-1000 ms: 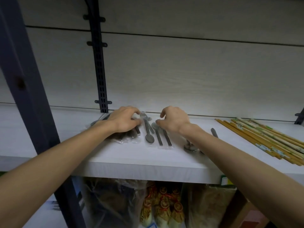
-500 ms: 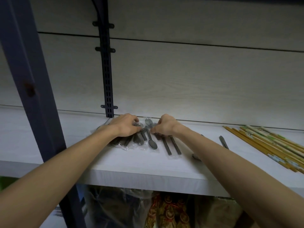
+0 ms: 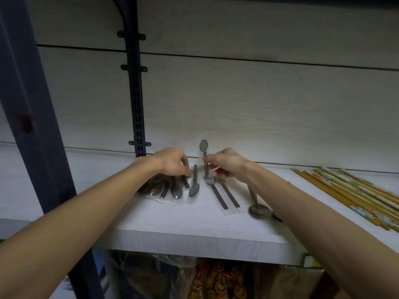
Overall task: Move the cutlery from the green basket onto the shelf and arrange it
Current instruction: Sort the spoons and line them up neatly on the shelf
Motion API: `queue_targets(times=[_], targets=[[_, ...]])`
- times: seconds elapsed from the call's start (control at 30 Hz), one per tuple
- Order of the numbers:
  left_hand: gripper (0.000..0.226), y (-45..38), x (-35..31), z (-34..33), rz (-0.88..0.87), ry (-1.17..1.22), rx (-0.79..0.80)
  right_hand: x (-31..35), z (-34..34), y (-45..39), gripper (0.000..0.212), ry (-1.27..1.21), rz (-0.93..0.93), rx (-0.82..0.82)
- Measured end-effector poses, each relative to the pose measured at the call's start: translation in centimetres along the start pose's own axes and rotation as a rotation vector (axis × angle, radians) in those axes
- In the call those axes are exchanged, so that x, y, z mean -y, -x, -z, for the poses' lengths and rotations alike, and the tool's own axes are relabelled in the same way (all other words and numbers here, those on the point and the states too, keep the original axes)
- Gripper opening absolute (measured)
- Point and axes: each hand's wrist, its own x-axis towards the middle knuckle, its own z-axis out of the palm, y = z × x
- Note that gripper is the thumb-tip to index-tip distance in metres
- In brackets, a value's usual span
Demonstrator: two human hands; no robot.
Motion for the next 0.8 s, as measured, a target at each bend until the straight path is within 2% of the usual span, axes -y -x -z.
queue_targets(times=[0.13, 0.23, 0.47, 0.63, 0.8], targets=[[0.028, -0.8, -0.6, -0.4, 0.018, -0.039, -0.011, -0.5, 0.9, -0.1, 0.031, -0.026, 0.004, -0.042], [0.024, -1.2, -1.0, -0.5, 0.042, -0.015, -0.053, -0.7, 1.7, 0.4, 0.024, -0.037, 0.035, -0.044], [0.015, -1.3, -1.4, 1.3, 0.064, 0.258, -0.200, -0.2, 3.2, 1.3, 0.015, -0.032, 0.112, -0.086], [0.008, -0.9, -1.9, 2.3, 0.038, 0.401, -0.270, 0.6, 4.1, 2.2, 0.023, -0.003, 0.142, -0.090], [0.013, -0.9, -2.3, 2.5, 0.041, 0.590, -0.350, 0.7, 4.3, 2.5, 0.021, -0.018, 0.113, -0.066]])
